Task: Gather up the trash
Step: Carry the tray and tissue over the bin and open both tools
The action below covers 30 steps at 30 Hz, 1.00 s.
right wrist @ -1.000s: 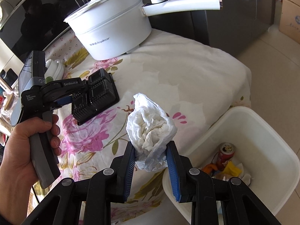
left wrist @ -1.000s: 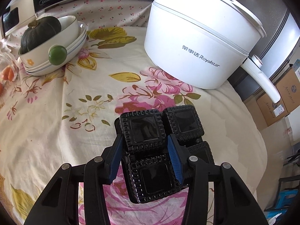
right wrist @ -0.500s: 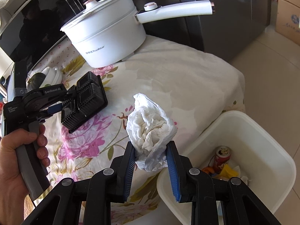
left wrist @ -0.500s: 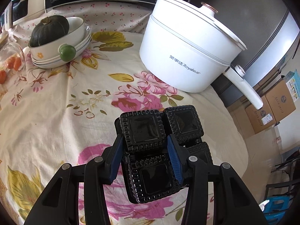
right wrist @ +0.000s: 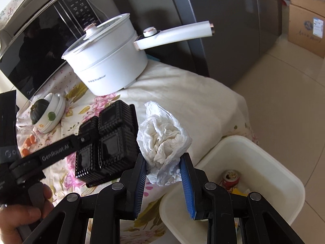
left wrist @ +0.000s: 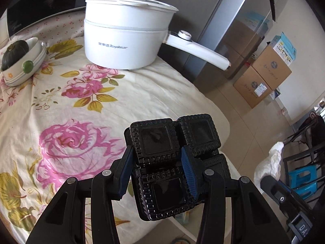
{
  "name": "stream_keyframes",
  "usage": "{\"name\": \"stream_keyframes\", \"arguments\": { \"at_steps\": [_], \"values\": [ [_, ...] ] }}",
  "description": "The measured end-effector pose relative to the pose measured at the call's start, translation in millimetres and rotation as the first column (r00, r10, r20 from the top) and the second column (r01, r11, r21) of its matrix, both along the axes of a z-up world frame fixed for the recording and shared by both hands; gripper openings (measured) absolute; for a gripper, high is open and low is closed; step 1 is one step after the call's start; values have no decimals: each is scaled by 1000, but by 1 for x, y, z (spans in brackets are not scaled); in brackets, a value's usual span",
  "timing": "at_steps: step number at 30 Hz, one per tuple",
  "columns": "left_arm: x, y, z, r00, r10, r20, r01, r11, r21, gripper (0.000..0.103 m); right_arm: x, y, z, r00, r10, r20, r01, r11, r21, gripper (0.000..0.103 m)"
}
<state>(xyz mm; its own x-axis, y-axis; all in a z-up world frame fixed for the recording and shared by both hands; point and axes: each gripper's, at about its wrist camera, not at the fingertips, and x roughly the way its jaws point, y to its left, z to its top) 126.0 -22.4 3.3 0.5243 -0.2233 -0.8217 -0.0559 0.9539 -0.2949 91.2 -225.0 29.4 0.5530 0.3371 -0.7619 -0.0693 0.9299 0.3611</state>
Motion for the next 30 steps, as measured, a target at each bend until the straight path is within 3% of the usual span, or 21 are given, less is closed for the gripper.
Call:
{"name": "stream_keyframes", "arguments": {
  "at_steps": [5,10,14,26,30],
  "values": [
    [-13,-44,-6,992,-115,43,112,992,65,49,-4,-20,0,999,-39,-10,39,999,-8,32],
    [-26,-81,-25,976,-215,32,215,976,22,49,-9,-38,2,997,-71,-14,70,997,-29,32],
    [-40,-114,-45,953,-303,6,302,952,47,50,-9,-53,-5,993,-109,-54,105,992,-67,32],
    [-48,-147,-70,923,-384,-38,386,919,81,54,-13,-78,-31,974,-160,-161,140,982,-130,34],
    [-39,-148,-78,923,-379,-67,384,919,92,54,-10,-81,-38,967,-165,-197,143,982,-120,43]
  ]
}}
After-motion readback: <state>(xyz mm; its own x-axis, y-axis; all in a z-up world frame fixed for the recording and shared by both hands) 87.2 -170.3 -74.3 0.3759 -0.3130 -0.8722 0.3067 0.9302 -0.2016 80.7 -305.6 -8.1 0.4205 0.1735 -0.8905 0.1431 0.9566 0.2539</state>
